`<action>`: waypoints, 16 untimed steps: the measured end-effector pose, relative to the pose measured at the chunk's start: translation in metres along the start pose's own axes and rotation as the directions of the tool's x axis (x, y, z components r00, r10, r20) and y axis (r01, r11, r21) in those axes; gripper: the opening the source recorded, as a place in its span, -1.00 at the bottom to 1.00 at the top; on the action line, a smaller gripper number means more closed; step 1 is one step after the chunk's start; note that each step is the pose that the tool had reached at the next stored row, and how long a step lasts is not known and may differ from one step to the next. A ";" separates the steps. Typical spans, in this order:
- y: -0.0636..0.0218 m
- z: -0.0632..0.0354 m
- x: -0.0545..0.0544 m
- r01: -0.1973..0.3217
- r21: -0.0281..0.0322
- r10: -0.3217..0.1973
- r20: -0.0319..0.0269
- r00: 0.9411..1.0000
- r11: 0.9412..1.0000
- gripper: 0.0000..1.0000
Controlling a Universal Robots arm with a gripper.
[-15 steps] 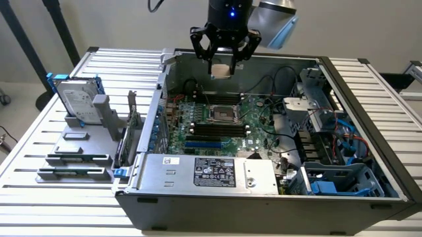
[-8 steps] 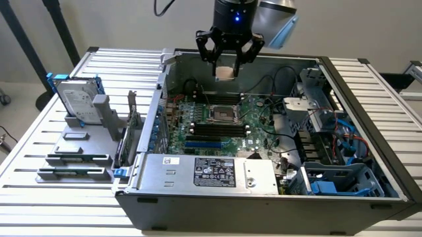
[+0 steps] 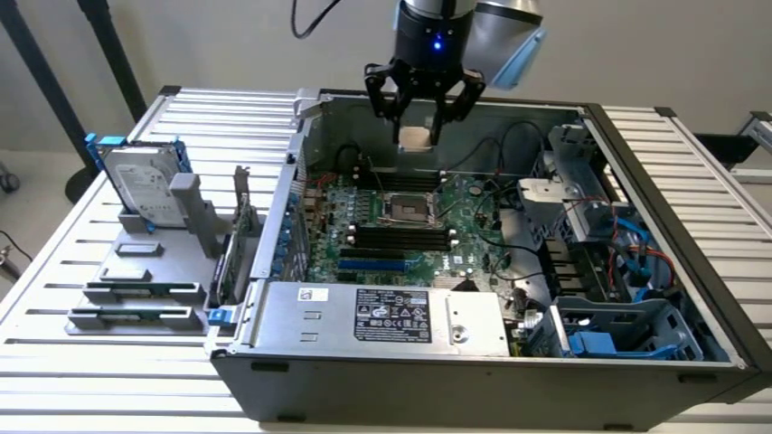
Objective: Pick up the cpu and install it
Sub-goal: 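Pick up the cpu and move it towards the insertion slot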
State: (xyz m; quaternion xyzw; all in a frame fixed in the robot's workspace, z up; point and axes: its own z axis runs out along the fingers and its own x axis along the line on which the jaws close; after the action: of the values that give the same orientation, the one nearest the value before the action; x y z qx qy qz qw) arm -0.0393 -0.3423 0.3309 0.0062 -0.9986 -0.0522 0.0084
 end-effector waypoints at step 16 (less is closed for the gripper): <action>0.0129 0.0279 -0.004 -0.058 0.001 0.058 0.006 0.998 0.998 0.09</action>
State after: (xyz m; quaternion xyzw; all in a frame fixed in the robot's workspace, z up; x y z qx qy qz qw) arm -0.0363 -0.3266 0.3044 -0.0229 -0.9984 -0.0511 0.0069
